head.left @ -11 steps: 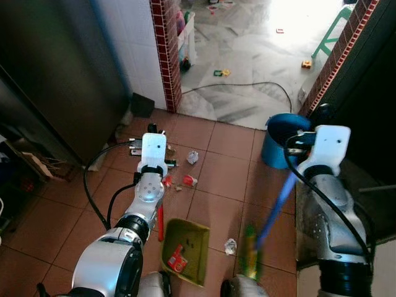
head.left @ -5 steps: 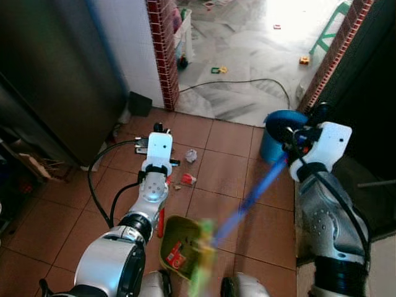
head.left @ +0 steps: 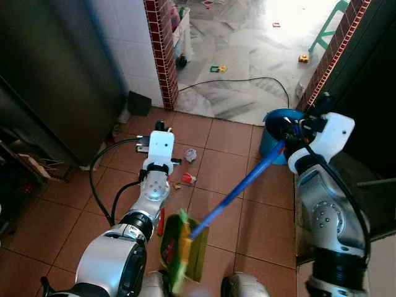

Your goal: Sweep floor

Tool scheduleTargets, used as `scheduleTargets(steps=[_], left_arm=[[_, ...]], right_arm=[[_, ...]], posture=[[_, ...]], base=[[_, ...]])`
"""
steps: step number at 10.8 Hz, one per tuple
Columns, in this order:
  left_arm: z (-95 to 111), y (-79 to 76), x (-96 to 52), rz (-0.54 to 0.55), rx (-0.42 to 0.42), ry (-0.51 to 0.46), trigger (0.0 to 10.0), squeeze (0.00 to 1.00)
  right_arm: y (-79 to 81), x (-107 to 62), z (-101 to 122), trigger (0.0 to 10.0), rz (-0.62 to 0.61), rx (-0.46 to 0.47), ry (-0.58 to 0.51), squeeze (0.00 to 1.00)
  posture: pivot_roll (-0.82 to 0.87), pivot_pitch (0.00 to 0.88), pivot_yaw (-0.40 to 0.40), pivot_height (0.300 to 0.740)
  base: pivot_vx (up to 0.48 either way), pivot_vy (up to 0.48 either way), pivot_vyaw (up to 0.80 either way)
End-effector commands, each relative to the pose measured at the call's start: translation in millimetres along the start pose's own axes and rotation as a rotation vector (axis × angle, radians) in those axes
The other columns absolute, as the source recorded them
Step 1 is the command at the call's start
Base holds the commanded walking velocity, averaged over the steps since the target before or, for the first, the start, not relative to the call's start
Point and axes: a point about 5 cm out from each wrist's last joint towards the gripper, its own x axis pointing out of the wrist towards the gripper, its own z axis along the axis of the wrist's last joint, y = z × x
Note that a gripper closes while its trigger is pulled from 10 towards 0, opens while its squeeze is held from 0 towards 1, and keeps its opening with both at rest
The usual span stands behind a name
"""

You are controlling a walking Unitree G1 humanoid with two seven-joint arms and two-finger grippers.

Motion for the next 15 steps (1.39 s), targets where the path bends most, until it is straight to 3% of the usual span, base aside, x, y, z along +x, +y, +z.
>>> scheduleTargets(steps=[1,2,3,5,6,11,13,15], left_arm=[[-3.7,1.3,0.1,-0.007,0.026,0.029,10.0,0.0],[-2.0,4.4,2.1,0.011,0.013,0.027,10.0,0.0],[-1.3,8.8,4.2,0.037,-0.001,0.036,10.0,0.0],[3.5,16.3,12.2,0.052,-0.097,0.067,10.0,0.0],[4.6,24.0,15.3,0.05,-0.222,0.076,10.0,0.0],[10.1,29.4,17.3,0.028,-0.363,0.024,10.0,0.0],[11.5,28.5,18.2,0.024,-0.389,0.022,10.0,0.0],[8.0,28.0,15.3,-0.002,-0.313,0.024,10.0,0.0]], right_arm=[[6.9,0.5,12.8,10.0,0.046,-0.044,-0.061,0.0],[4.4,0.7,18.8,10.0,0.077,-0.156,-0.09,0.0],[1.2,0.5,18.6,10.0,0.081,-0.192,-0.091,0.0],[-4.6,-0.3,12.6,10.0,0.076,-0.199,-0.073,0.0],[-4.5,0.3,7.7,10.0,0.079,-0.207,-0.069,0.0],[-5.1,8.0,8.8,10.0,0.079,-0.186,-0.091,0.0],[-4.7,11.5,16.8,10.0,0.082,-0.13,-0.11,0.0],[9.7,17.9,27.7,10.0,0.157,0.096,-0.111,0.0]], posture=[[-0.27,0.104,0.06,0.74],[-0.27,0.096,0.06,0.74],[-0.27,0.092,0.061,0.74],[-0.26,0.073,0.061,0.74],[-0.26,0.069,0.062,0.74],[-0.24,0.053,0.07,0.74],[-0.23,0.056,0.076,0.74],[-0.21,0.054,0.083,0.74]], base=[[0.0,0.0,0.0],[0.0,0.0,0.0],[0.0,0.0,0.0],[0.0,0.0,0.0],[0.0,0.0,0.0],[0.0,0.0,0.0],[0.0,0.0,0.0],[0.0,0.0,0.0]])
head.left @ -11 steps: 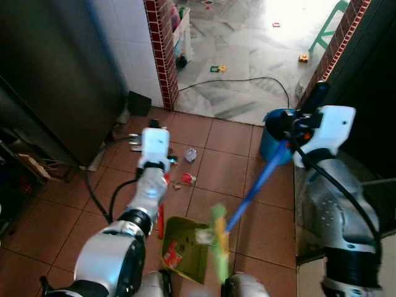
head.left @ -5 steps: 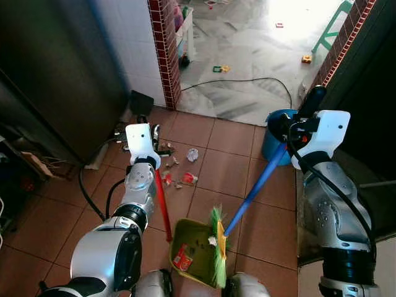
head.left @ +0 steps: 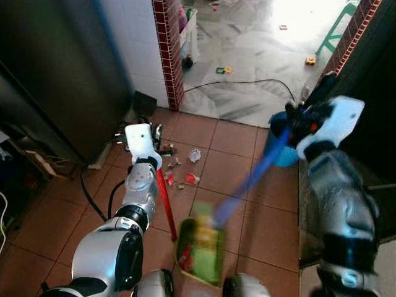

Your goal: Sweep floor

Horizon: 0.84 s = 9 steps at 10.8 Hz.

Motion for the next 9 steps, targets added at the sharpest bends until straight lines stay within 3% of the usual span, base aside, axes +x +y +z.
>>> scheduleTargets(steps=[1,4,5,7,9], left_arm=[[6.4,4.2,1.7,0.014,0.032,-0.037,10.0,0.0],[0.7,11.7,-0.1,0.054,0.1,-0.001,10.0,0.0],[1.3,12.0,0.7,0.072,0.098,0.003,10.0,0.0],[0.4,11.1,0.9,0.067,0.102,0.014,10.0,0.0],[-0.1,11.6,0.6,0.074,0.096,0.016,10.0,0.0]], right_arm=[[15.8,3.2,9.7,10.0,0.087,0.076,-0.036,0.0],[42.0,3.4,26.9,10.0,0.308,0.018,-0.029,0.0],[49.6,3.3,39.9,10.0,0.382,-0.118,-0.064,0.0],[50.9,4.1,52.6,10.0,0.391,-0.209,-0.131,0.0],[52.1,5.1,64.4,10.0,0.384,-0.239,-0.202,0.0]], posture=[[-0.21,0.054,0.086,0.74],[-0.22,0.054,0.094,0.74],[-0.22,0.054,0.095,0.74],[-0.22,0.053,0.092,0.74],[-0.22,0.048,0.088,0.74]], base=[[0.0,0.0,0.0],[0.0,0.0,0.0],[0.0,0.0,0.0],[0.0,0.0,0.0],[0.0,0.0,0.0]])
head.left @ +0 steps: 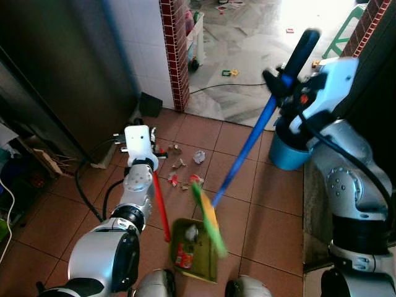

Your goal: Sweep floor

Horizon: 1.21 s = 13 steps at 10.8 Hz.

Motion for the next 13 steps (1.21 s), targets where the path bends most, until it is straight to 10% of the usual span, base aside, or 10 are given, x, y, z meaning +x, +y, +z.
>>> scheduleTargets(steps=[1,5,10,13], left_arm=[[2.4,5.5,1.4,0.018,-0.003,-0.01,10.0,0.0],[32.6,18.6,13.4,0.048,-0.065,-0.137,10.0,0.0],[121.0,26.1,29.2,0.076,-0.122,-0.499,10.0,0.0],[126.6,24.9,28.6,0.04,-0.207,-0.511,10.0,0.0]], right_arm=[[4.6,3.4,20.4,10.0,0.017,-0.025,-0.104,0.0],[-17.9,-0.1,18.9,10.0,-0.151,-0.258,-0.121,0.0],[-46.7,-47.9,-65.0,10.0,-0.446,-0.331,0.127,0.0],[-32.1,-46.1,-85.7,10.0,-0.453,-0.373,0.158,0.0]], posture=[[-0.22,0.046,0.087,0.74],[-0.21,0.021,0.077,0.74],[-0.13,0.0,0.055,0.74],[-0.11,0.018,0.019,0.74]], base=[[0.0,0.0,0.0],[0.0,0.0,0.0],[0.0,0.0,0.0],[0.0,0.0,-0.27]])
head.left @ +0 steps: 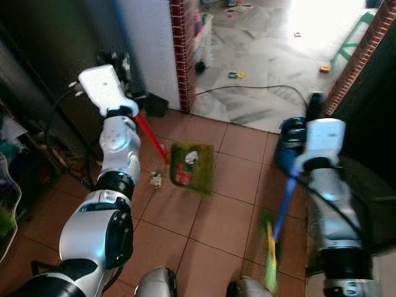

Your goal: Sweep floor

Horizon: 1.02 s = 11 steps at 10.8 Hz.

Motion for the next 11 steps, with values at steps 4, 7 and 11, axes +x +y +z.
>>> scheduleTargets(steps=[4,7,11], left_arm=[[31.4,6.2,15.9,0.081,-0.101,-0.116,10.0,0.0],[54.1,6.1,31.2,0.114,-0.157,-0.175,10.0,0.0],[64.0,3.3,36.5,0.133,-0.227,-0.188,10.0,0.0]], right_arm=[[7.5,-5.5,-12.4,10.0,0.005,0.003,-0.003,0.0],[2.4,-0.6,-12.3,10.0,-0.005,-0.009,-0.014,0.0],[6.3,-1.0,-14.1,10.0,0.009,-0.012,-0.017,0.0]], posture=[[-0.1,0.0,0.045,0.74],[-0.11,0.0,0.05,0.74],[-0.12,0.0,0.047,0.74]], base=[[0.196,0.0,-0.32],[0.425,0.0,0.0],[0.467,0.0,-0.34]])
